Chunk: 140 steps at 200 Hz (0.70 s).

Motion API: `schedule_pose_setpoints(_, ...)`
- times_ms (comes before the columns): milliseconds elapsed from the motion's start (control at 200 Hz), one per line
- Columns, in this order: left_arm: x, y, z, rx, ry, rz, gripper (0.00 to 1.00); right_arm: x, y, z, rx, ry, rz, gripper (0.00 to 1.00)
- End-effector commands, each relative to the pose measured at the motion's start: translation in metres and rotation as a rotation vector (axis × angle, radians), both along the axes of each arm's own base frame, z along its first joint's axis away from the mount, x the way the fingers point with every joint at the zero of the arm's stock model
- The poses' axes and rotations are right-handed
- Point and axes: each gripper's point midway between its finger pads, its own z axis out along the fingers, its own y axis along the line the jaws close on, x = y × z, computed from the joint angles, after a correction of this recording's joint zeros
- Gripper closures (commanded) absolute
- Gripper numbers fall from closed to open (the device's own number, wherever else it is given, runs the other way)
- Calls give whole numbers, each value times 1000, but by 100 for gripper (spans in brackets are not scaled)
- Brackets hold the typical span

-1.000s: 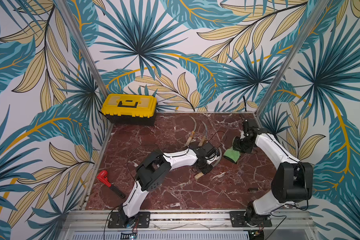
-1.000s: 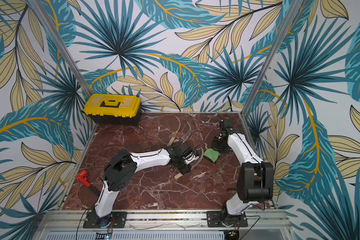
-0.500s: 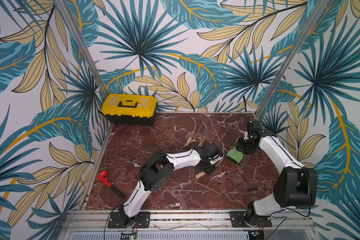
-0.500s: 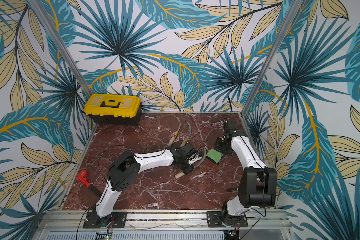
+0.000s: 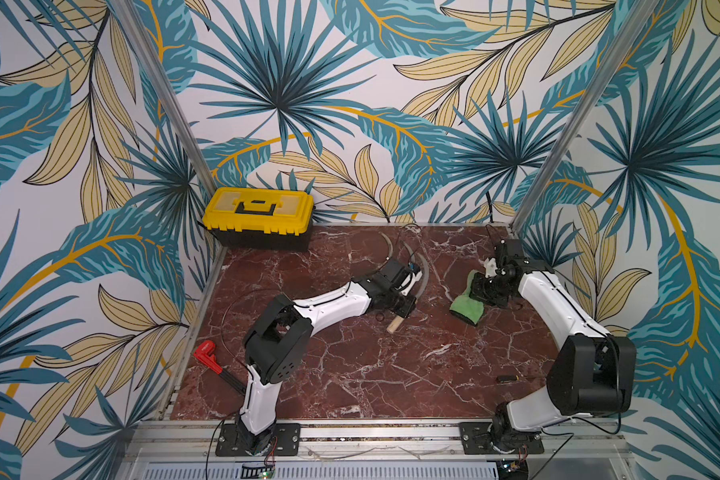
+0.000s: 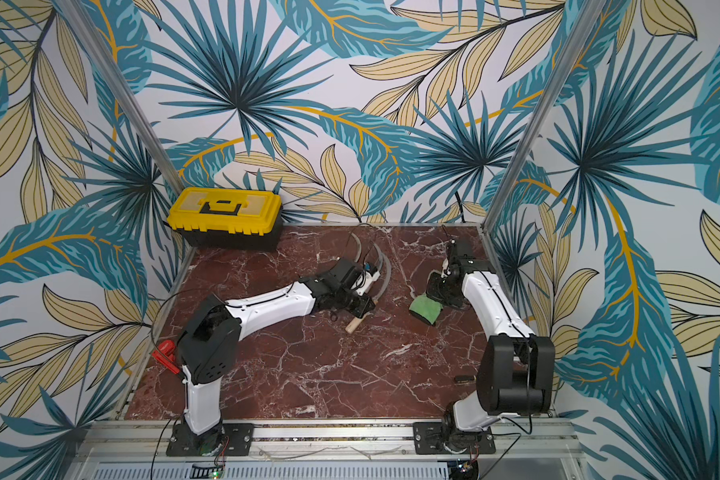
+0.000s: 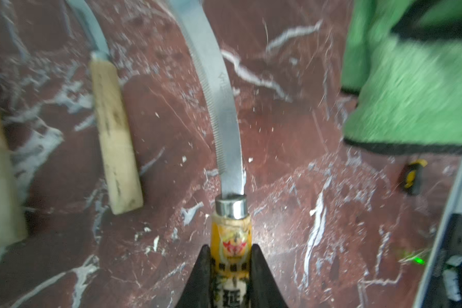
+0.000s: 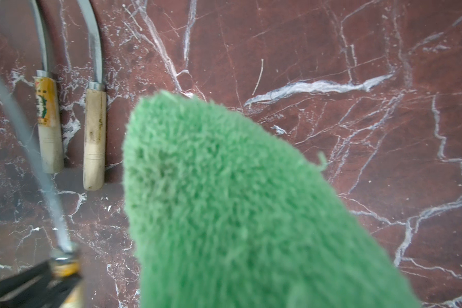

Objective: Wipe small sickles with rags
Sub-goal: Pick up the small sickle from the center of the board, then wipe the small sickle.

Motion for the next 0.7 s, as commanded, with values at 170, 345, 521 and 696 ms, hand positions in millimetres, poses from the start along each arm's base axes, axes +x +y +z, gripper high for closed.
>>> schedule_pose_setpoints(170, 11, -9, 81, -459, 49, 30, 100, 28, 38, 21, -5, -78, 151, 89)
schedule_pose_setpoints(345, 14, 3, 107, -623, 58, 37, 100, 52, 74, 35, -15, -110, 259, 88)
schedule_pose_setpoints(521, 17, 16, 129, -752, 55, 34, 100, 72, 110, 51, 69, -159, 334, 88)
schedule_pose_setpoints(696, 18, 20, 139, -806, 46, 27, 100, 74, 139, 73, 166, -212, 410, 88)
